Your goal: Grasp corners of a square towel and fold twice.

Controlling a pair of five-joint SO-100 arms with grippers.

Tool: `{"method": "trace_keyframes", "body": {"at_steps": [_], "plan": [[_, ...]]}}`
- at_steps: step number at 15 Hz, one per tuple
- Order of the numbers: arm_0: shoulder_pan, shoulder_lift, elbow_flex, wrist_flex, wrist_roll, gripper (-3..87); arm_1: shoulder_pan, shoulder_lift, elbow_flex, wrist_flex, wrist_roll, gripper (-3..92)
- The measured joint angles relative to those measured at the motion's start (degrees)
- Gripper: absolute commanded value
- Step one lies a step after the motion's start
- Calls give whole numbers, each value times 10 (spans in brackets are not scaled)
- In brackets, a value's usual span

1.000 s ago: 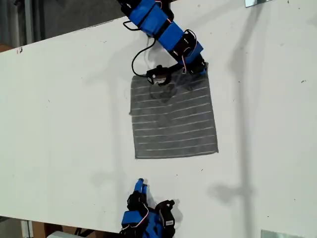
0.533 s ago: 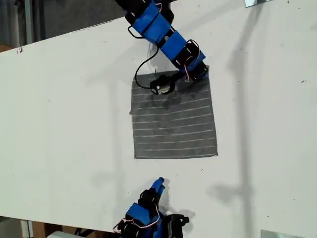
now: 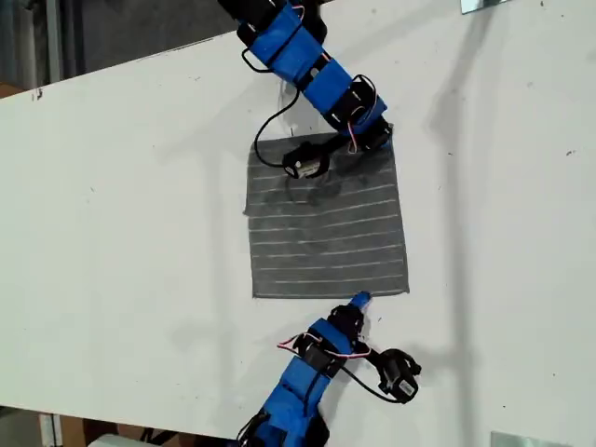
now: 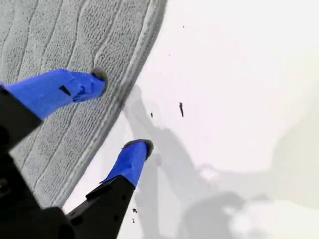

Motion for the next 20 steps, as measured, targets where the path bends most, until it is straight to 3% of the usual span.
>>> {"method": "trace_keyframes", "body": {"at_steps": [4, 8, 9, 10, 13, 17, 20], "plan": [[34, -159, -172, 4, 8, 256, 0, -4, -1, 0, 0, -2], [41, -288, -358, 45, 28, 250, 0, -8, -7, 1, -2, -2], [43, -316, -395, 45, 28, 188, 0, -9, -8, 1, -3, -2], [43, -336, -424, 45, 28, 22, 0, -10, -9, 1, -2, -2], [48, -361, -446, 44, 18, -2, 0, -20, -35, 18, -2, -2], [49, -360, -478, 61, 29, -2, -9, -67, -170, 135, -5, -2], [49, -336, -477, 65, 82, -2, -13, -87, -300, 250, -9, -2]]}}
